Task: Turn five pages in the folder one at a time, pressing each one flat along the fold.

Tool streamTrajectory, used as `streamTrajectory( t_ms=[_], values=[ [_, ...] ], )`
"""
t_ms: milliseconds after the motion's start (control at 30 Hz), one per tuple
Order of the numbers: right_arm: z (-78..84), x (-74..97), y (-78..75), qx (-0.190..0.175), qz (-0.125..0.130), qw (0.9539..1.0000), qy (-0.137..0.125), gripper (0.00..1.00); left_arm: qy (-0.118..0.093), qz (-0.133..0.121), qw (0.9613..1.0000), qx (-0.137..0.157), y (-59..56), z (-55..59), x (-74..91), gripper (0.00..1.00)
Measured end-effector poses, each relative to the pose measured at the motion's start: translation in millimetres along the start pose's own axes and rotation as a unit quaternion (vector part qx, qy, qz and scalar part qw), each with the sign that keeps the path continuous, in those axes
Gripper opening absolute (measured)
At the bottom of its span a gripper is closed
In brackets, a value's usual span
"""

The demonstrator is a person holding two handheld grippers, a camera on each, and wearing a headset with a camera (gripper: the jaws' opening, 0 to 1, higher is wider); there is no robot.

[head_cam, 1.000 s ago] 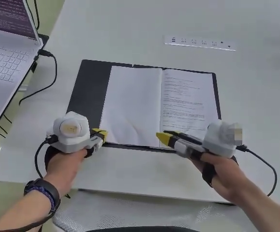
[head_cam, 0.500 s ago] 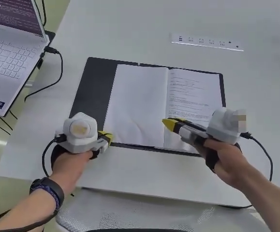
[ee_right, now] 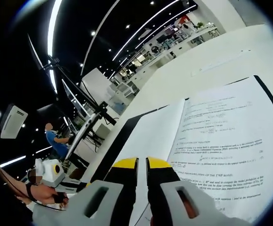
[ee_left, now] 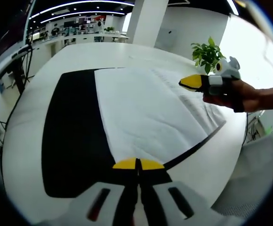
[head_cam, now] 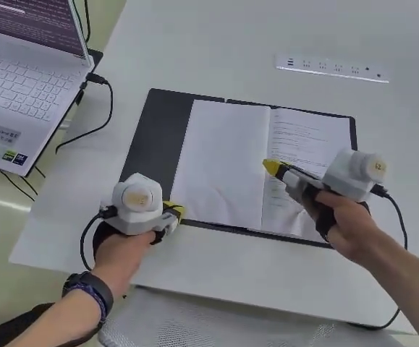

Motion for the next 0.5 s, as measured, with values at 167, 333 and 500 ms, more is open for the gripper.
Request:
streamTrajectory(
  t_ms=[167, 333, 500],
  values=[
    [-1.7, -11.6, -3.6, -0.004, 0.007, 0.9999, -0.013, 0.02, -0.005, 0.001, 0.9999, 0.01, 0.9, 1.4, -0.8, 0.0],
    [4.7, -17.2, -2.7, -0.009, 0.019, 0.9998, -0.008, 0.0, -0.005, -0.001, 1.0, 0.004, 0.8, 2.0, -1.5, 0.0],
    [11.1, -17.4, 1.5, -0.002, 0.025, 0.9997, 0.006, 0.0, -0.006, -0.003, 1.0, 0.001, 0.8, 2.8, -2.1, 0.0]
  ],
)
Point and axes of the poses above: the centre of the closed fingertips' face, and the gripper's own axes: x roughly backward along the fingers, y roughly to its left, z roughly out of its underside, the point moved 10 cm from there along x, roughly backward along the fingers, and after that the axes turned 14 degrees about -y, right-handed, at the moved point
